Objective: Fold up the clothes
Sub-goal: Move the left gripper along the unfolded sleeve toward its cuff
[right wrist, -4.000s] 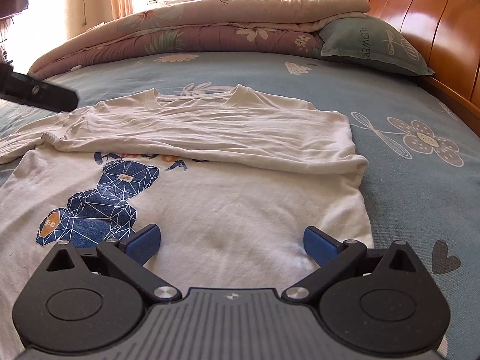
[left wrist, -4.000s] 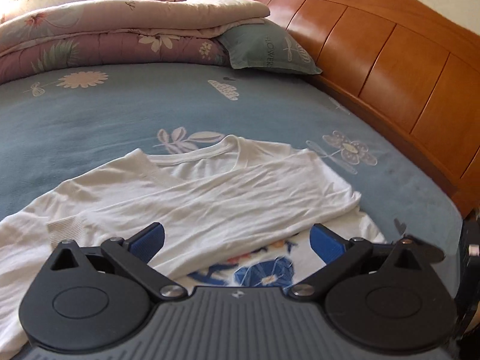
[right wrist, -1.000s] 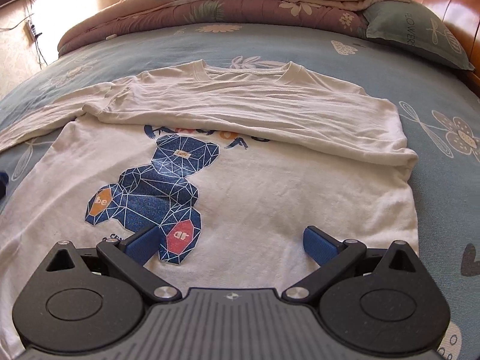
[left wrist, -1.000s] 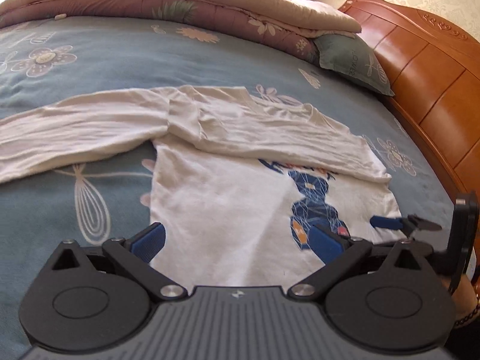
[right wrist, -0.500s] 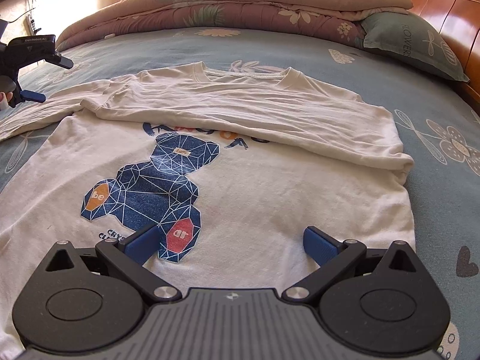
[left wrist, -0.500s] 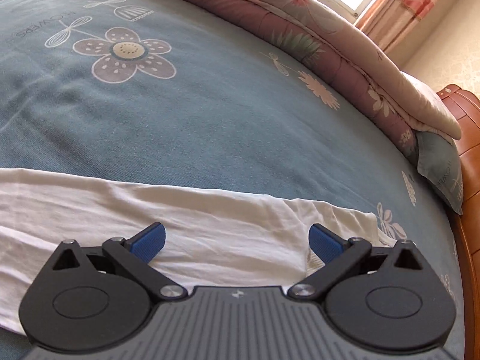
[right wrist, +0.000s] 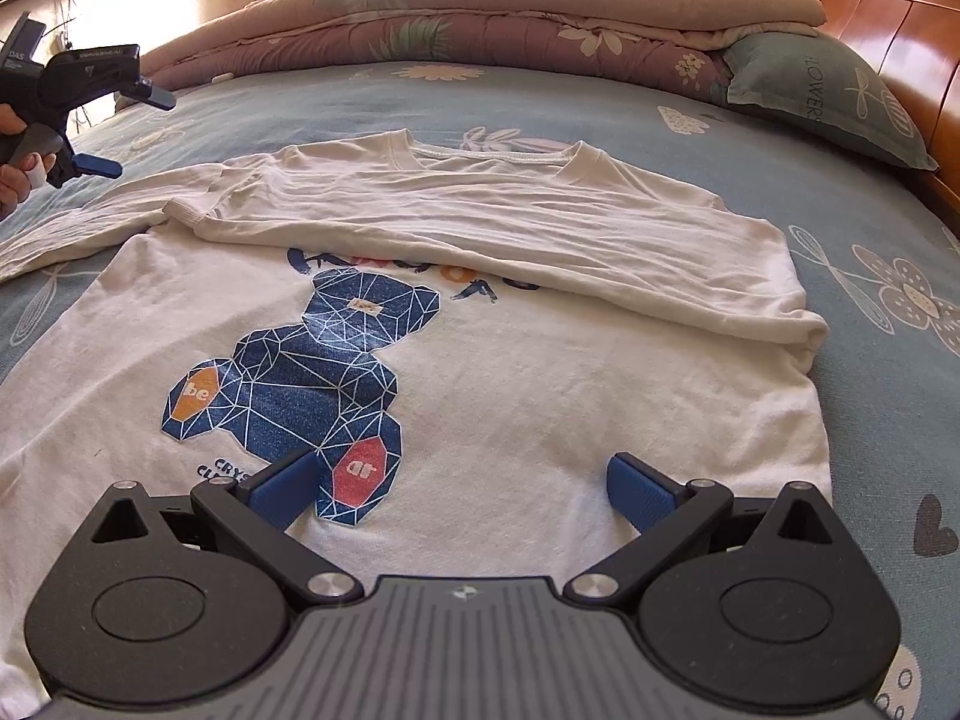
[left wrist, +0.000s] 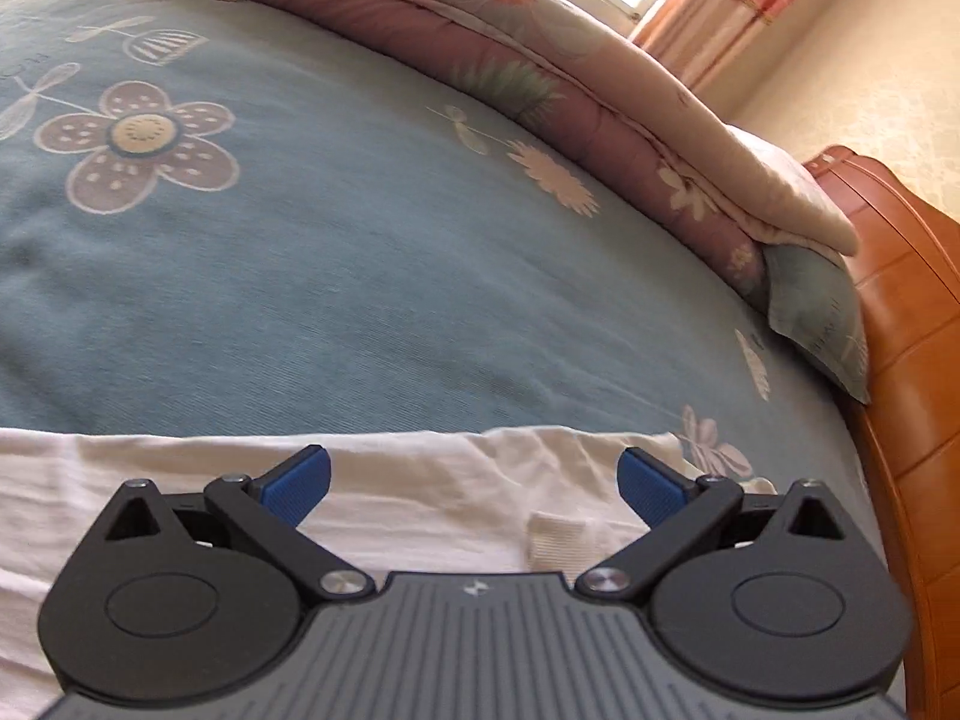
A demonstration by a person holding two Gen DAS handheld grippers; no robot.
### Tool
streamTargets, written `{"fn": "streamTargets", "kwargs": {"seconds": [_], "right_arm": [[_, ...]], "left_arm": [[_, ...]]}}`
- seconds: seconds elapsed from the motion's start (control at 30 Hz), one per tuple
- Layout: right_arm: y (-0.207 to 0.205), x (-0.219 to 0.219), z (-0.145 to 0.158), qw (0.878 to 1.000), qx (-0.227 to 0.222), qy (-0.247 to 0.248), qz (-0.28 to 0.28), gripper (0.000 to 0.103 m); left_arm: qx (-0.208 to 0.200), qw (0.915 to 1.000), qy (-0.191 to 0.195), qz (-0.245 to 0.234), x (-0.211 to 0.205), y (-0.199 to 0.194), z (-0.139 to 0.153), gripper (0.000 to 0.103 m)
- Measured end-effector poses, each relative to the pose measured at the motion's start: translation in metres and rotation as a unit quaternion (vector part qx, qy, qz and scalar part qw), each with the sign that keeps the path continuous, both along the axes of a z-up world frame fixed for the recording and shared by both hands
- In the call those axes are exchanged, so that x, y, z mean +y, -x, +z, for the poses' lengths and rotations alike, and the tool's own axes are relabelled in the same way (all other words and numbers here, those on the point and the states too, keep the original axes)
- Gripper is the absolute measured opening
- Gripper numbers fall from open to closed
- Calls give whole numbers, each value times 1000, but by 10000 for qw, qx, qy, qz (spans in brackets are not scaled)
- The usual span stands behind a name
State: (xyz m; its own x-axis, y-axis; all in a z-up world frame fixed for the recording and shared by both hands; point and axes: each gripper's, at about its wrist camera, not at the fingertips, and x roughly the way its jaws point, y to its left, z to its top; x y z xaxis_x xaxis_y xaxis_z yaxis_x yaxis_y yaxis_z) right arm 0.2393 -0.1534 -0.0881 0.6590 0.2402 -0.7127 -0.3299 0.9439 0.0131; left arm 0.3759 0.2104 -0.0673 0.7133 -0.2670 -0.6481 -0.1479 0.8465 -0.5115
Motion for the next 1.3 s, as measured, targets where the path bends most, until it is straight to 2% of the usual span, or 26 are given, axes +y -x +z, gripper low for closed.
{"fn": "streamTargets", "kwargs": {"seconds": [0.1,0.3,0.4,0.57,0.63,0.7,0.83,0.93,1.03,1.1,1.17,1.3], "right_arm": [[0,0,0,10000,-11,-4,-3,103],[0,-2,-1,10000,-15,-21,23,103],[-1,-2,0,10000,-8,-29,44,103],[0,-1,0,10000,0,-11,44,103],[0,-1,0,10000,-5,-7,35,103],[1,-1,0,10000,-11,-5,26,103],[1,0,0,10000,11,15,8,103],[1,0,0,10000,13,18,6,103],[1,0,0,10000,-8,8,29,103],[0,0,-1,10000,-24,3,48,103],[0,0,-1,10000,-38,-4,56,103],[0,0,-1,10000,-57,-8,66,103]], "left_arm": [[211,9995,82,-230,-21,-23,-16,101],[69,9997,-3,225,-15,-53,-34,102],[144,9993,34,337,-12,-54,-27,101],[124,9996,-111,209,-5,-21,3,101],[317,9991,-242,153,1,-6,13,102],[729,9959,-521,124,10,7,19,102],[1001,9909,-786,447,41,41,16,102],[1166,9872,-621,889,72,59,-4,102],[1009,9860,-556,1208,100,71,-22,102],[709,9877,-500,1299,111,74,-22,102],[688,9847,-657,1457,121,70,-21,102],[675,9794,-606,1802,138,73,-16,102]]}}
